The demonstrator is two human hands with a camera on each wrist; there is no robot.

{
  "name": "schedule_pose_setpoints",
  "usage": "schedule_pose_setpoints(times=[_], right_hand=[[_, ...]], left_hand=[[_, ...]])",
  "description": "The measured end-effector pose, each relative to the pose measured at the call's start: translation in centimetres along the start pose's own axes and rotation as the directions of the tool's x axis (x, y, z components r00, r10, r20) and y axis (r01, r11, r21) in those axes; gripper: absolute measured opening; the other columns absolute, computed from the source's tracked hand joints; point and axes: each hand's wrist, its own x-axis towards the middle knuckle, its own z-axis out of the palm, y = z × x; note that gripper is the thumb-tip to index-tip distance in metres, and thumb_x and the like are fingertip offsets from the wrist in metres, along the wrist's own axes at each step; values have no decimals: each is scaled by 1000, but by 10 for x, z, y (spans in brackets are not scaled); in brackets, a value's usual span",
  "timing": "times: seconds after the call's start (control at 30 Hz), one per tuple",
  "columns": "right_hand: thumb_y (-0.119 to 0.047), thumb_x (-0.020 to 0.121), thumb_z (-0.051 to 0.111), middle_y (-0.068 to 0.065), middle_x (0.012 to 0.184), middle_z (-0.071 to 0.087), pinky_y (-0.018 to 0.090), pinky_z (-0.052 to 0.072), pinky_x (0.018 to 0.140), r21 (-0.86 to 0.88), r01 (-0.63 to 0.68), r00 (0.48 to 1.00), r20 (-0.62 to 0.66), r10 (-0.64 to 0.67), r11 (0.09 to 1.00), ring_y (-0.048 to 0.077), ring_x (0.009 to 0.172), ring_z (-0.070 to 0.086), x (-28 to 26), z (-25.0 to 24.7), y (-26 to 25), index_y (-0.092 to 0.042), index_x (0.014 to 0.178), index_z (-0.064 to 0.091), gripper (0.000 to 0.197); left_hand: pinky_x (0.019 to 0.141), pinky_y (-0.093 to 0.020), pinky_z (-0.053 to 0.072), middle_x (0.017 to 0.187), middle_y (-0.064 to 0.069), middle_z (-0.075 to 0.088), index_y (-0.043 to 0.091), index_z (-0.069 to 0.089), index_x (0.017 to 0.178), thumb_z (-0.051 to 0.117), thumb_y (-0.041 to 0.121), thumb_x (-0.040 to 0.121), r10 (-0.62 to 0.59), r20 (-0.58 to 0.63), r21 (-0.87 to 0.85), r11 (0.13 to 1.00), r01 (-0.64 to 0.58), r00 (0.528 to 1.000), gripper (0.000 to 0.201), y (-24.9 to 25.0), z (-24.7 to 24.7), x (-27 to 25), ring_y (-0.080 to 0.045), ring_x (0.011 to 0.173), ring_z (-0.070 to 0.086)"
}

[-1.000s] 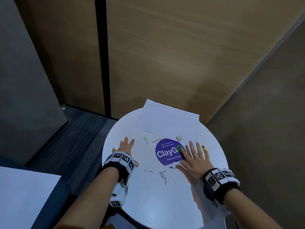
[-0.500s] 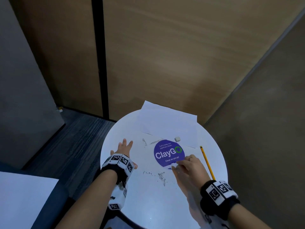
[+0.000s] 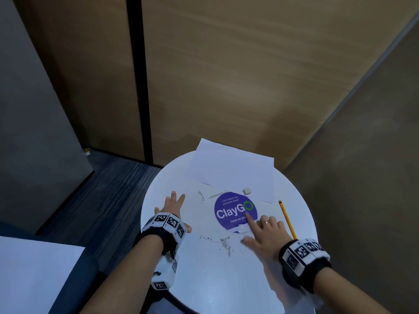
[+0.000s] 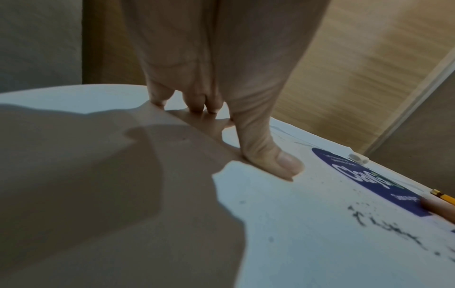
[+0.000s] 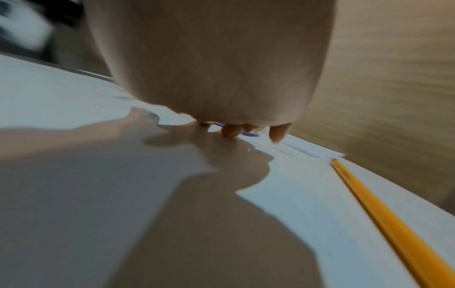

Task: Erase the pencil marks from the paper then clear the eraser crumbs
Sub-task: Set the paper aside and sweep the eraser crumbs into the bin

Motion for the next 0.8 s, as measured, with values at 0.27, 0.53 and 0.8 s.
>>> schedule_pose_setpoints(times=[0.27, 0.53, 0.8], right_hand=[[-66, 90, 4, 2, 73, 60, 35, 44, 47, -103, -10, 999, -38, 6, 995, 21, 57, 52, -14, -2, 20, -32, 121, 60, 73], [-77, 81, 7, 1, 106, 61, 37, 32, 70, -47, -5, 995, -104, 0, 999, 23, 80, 47, -23, 7, 13, -41, 137, 32, 71], [-77, 51, -39, 4, 158, -7, 58, 4, 112, 11, -214, 970, 118, 212, 977, 27, 141, -26, -3, -2, 49, -28, 150, 2, 118]], left_hand=[[113, -55, 8, 156, -9, -21, 20, -9, 151, 76, 35, 78, -2, 6, 7, 1000, 2, 1000, 113, 0, -1, 0, -27, 146, -11], [113, -55, 8, 156, -9, -22, 20, -9, 151, 75, 35, 79, -5, 8, 18, 1000, 5, 1000, 112, 1, -2, 0, -28, 146, -11], [114, -54, 8, 156, -8, -22, 21, -10, 151, 75, 35, 79, -10, 5, 27, 1000, 10, 1000, 112, 1, -2, 0, -27, 146, -10]])
